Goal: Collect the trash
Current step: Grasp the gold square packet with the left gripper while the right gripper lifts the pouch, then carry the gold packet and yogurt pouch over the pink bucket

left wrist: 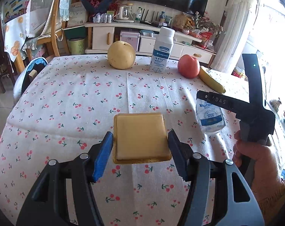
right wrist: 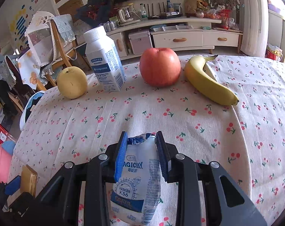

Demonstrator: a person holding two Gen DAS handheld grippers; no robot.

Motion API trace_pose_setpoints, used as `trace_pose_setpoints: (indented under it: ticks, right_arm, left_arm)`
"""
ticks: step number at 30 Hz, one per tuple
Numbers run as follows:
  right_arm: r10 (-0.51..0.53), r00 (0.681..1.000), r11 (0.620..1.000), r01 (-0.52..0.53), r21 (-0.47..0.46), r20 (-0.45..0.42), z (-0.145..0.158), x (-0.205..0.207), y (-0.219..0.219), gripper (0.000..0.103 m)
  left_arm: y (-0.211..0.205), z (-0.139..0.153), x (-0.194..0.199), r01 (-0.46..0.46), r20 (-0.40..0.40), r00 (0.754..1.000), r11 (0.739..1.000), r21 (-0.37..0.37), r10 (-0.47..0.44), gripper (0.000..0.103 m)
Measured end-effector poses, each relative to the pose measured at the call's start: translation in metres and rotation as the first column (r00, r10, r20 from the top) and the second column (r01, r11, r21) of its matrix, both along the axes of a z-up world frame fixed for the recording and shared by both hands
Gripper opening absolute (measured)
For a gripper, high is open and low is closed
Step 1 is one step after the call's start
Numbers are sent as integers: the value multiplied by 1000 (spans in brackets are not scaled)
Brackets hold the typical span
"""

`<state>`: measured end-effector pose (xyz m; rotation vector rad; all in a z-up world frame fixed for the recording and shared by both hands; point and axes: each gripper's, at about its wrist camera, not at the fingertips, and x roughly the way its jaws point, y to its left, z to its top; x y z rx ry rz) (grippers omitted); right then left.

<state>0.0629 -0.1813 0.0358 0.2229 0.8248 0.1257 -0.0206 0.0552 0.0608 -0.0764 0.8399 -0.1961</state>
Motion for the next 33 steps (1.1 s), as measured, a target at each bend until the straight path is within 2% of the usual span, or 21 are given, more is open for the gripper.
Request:
trace_pose_setpoints:
  ticks: [8, 16, 25, 33]
  right_arm:
    - [35, 999, 999, -35, 4, 18, 13, -39, 19, 33]
    - [71, 996, 997, -72, 7, 45, 27, -83, 35, 33]
    - [92, 994, 996, -91, -21, 55, 35, -118, 55, 33]
    - [116, 993, 993, -114, -36, 38, 33, -130, 80, 33]
  left_arm:
    - [18, 18, -31, 22, 29, 999, 1000, -15, -22, 61]
    - [37, 19, -56, 42, 42, 998, 998, -47, -40, 61]
    - [56, 18, -60, 46, 56, 998, 995, -84, -42, 61]
    - [78, 19, -58, 26, 59, 998, 993, -111, -19, 61]
